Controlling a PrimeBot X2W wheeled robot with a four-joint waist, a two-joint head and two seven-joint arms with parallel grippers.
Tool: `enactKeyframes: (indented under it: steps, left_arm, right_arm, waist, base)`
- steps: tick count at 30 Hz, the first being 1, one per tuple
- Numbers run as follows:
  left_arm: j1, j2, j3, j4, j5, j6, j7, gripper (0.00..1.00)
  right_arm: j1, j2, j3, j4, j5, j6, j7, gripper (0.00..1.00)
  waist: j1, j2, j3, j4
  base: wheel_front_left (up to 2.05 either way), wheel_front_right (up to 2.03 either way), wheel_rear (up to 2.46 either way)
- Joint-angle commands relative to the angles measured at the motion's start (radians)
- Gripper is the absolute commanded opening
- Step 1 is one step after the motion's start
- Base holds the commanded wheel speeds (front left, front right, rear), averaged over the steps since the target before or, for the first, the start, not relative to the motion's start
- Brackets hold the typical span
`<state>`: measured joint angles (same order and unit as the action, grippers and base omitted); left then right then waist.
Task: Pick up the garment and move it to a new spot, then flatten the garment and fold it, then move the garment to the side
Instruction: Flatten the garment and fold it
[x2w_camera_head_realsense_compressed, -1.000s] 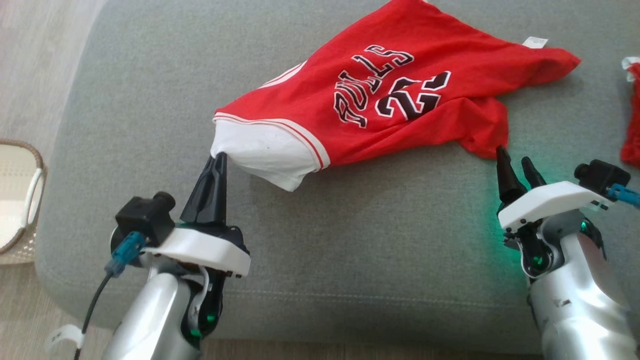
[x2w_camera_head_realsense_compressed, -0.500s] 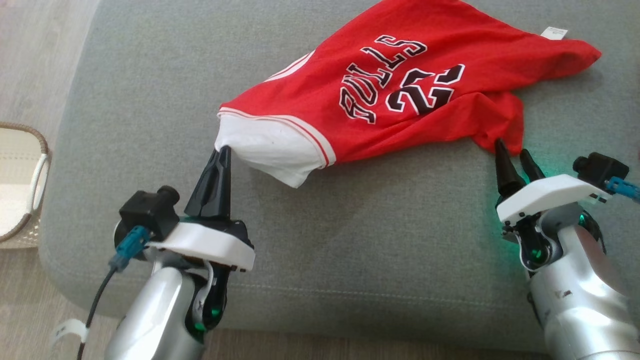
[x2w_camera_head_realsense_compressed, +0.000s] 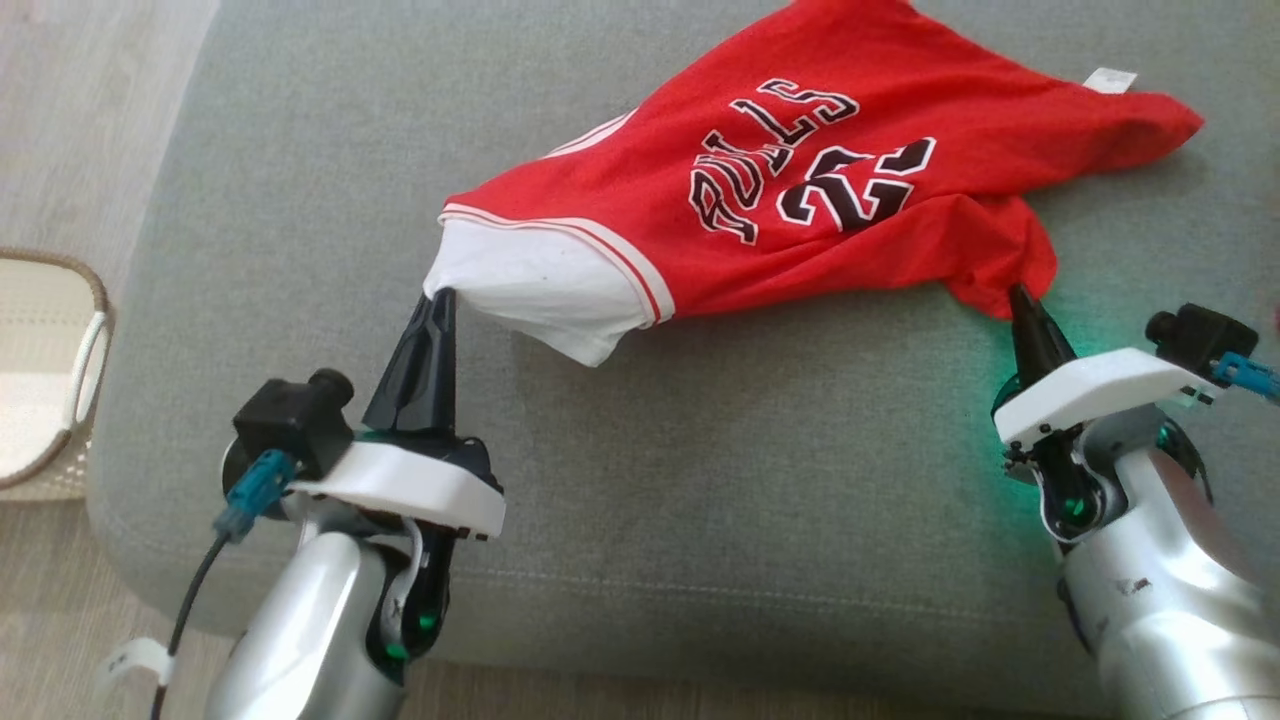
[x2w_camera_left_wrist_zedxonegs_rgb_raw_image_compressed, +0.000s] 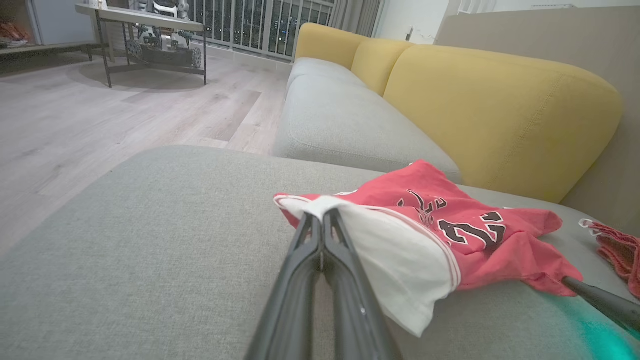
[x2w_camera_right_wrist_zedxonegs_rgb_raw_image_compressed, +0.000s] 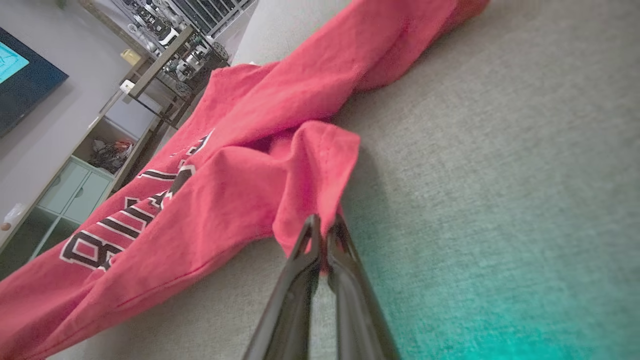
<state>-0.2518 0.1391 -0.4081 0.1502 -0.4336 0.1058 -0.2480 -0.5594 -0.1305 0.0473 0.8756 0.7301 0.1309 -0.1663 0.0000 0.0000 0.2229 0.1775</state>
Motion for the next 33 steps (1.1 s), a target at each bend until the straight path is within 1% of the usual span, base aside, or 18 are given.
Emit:
enactKeyframes:
  steps: [1, 5, 8, 11, 14, 16, 22, 25, 26, 28, 29, 33]
  left_arm:
    - [-0.029, 0.024, 0.041, -0.04, 0.002, 0.004, -0.008, 0.0]
    - [-0.018, 0.03, 0.062, -0.063, -0.028, -0.001, -0.006, 0.0]
    - [-0.013, 0.038, 0.088, -0.089, -0.063, -0.007, 0.0, 0.0]
    - [-0.016, 0.043, 0.12, -0.136, -0.101, -0.006, 0.013, 0.0]
    - [-0.025, 0.058, 0.136, -0.193, -0.128, -0.017, 0.038, 0.0]
    - [-0.034, 0.053, 0.158, -0.238, -0.163, -0.012, 0.056, 0.0]
    - [-0.114, 0.066, 0.199, -0.39, -0.201, 0.015, 0.126, 0.0]
    - [-0.169, 0.076, 0.22, -0.459, -0.203, 0.048, 0.172, 0.0]
    - [-0.19, 0.088, 0.229, -0.478, -0.189, 0.063, 0.187, 0.0]
    - [-0.232, 0.133, 0.232, -0.502, -0.131, 0.085, 0.222, 0.0]
    - [-0.232, 0.133, 0.232, -0.502, -0.131, 0.085, 0.222, 0.0]
    - [-0.32, 0.185, 0.223, -0.537, -0.081, 0.097, 0.301, 0.0]
  right_arm:
    - [0.007, -0.012, 0.033, -0.036, 0.002, 0.0, -0.024, 0.0]
    - [0.032, -0.062, 0.079, -0.068, -0.064, 0.0, -0.062, 0.0]
    - [0.045, -0.108, 0.1, -0.122, -0.12, 0.0, -0.076, 0.0]
    - [0.037, -0.17, 0.077, -0.196, -0.211, 0.0, -0.086, 0.0]
    - [0.023, -0.194, 0.035, -0.297, -0.265, 0.0, -0.084, 0.0]
    - [0.014, -0.207, 0.011, -0.379, -0.307, 0.0, -0.066, 0.0]
    - [-0.006, -0.211, -0.079, -0.676, -0.411, 0.0, 0.047, 0.0]
    - [-0.022, -0.205, -0.116, -0.817, -0.456, 0.0, 0.117, 0.0]
    - [-0.028, -0.2, -0.128, -0.86, -0.469, 0.0, 0.141, 0.0]
    - [-0.041, -0.185, -0.153, -0.934, -0.486, 0.0, 0.19, 0.0]
    - [-0.041, -0.185, -0.153, -0.934, -0.486, 0.0, 0.19, 0.0]
    - [-0.072, -0.177, -0.17, -1.036, -0.517, 0.0, 0.275, 0.0]
  waist:
    - [0.0, 0.0, -0.017, -0.006]
    - [0.0, 0.0, -0.063, -0.03]
    - [0.0, 0.0, -0.108, -0.054]
    - [0.0, 0.0, -0.148, -0.082]
    - [0.0, 0.0, -0.187, -0.109]
    - [0.0, 0.0, -0.21, -0.123]
    - [0.0, 0.0, -0.26, -0.142]
    - [0.0, 0.0, -0.269, -0.145]
    - [0.0, 0.0, -0.271, -0.145]
    - [0.0, 0.0, -0.274, -0.146]
    - [0.0, 0.0, -0.274, -0.146]
    - [0.0, 0.0, -0.274, -0.145]
  base:
    - [0.0, 0.0, 0.0]
    - [0.0, 0.0, 0.0]
    - [0.0, 0.0, 0.0]
    - [0.0, 0.0, 0.0]
    - [0.0, 0.0, 0.0]
    - [0.0, 0.0, 0.0]
    - [0.0, 0.0, 0.0]
    - [0.0, 0.0, 0.0]
    - [0.0, 0.0, 0.0]
    - [0.0, 0.0, 0.0]
    - [0.0, 0.0, 0.0]
    - [0.0, 0.0, 0.0]
